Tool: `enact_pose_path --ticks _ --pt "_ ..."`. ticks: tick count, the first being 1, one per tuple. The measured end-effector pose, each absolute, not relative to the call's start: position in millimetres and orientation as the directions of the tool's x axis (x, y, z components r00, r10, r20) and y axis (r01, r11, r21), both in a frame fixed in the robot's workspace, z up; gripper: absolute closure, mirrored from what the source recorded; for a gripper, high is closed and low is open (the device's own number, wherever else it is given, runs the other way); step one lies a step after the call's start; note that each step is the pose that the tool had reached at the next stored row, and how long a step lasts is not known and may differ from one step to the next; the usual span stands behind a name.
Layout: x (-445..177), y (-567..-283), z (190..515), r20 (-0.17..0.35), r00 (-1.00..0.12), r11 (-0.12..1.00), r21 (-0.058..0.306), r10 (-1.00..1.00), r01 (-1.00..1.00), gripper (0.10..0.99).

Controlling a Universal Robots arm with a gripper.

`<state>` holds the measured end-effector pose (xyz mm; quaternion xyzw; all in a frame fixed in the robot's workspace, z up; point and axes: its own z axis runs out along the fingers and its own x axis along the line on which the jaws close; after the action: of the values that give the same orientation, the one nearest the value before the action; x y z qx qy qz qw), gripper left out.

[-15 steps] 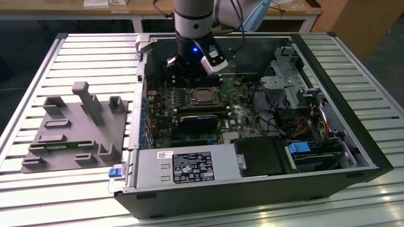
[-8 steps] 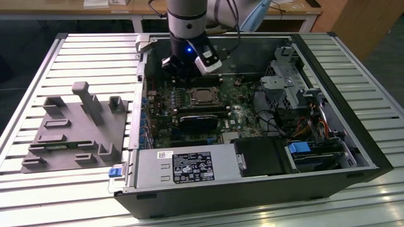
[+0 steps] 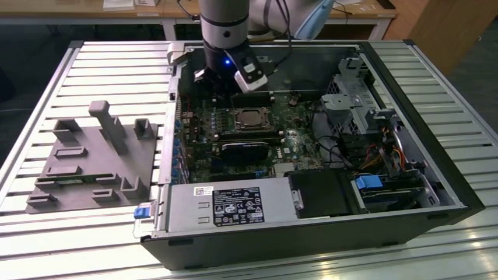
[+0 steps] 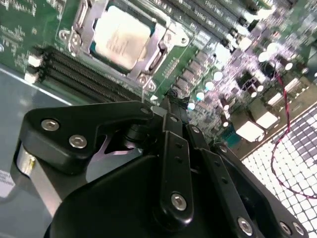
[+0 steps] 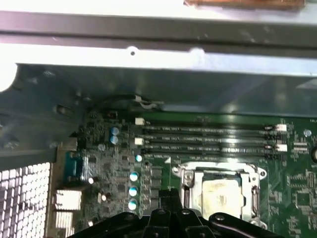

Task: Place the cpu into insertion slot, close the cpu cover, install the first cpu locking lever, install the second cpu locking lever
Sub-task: 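Install the first cpu locking lever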

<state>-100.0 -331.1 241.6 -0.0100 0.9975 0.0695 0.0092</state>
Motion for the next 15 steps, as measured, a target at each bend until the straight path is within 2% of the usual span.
enact_pose_path --ticks 5,10,15 --pt "-104.1 -331.1 241.5 -0.021 -1.000 0.979 0.203 -0.018 -0.021 0.984" --pt "-105.3 -331.1 241.6 -0.022 -1.000 0.970 0.243 -0.017 -0.022 0.984" --pt "-105.4 -331.1 241.6 -0.022 -1.000 0.968 0.250 -0.017 -0.022 0.984"
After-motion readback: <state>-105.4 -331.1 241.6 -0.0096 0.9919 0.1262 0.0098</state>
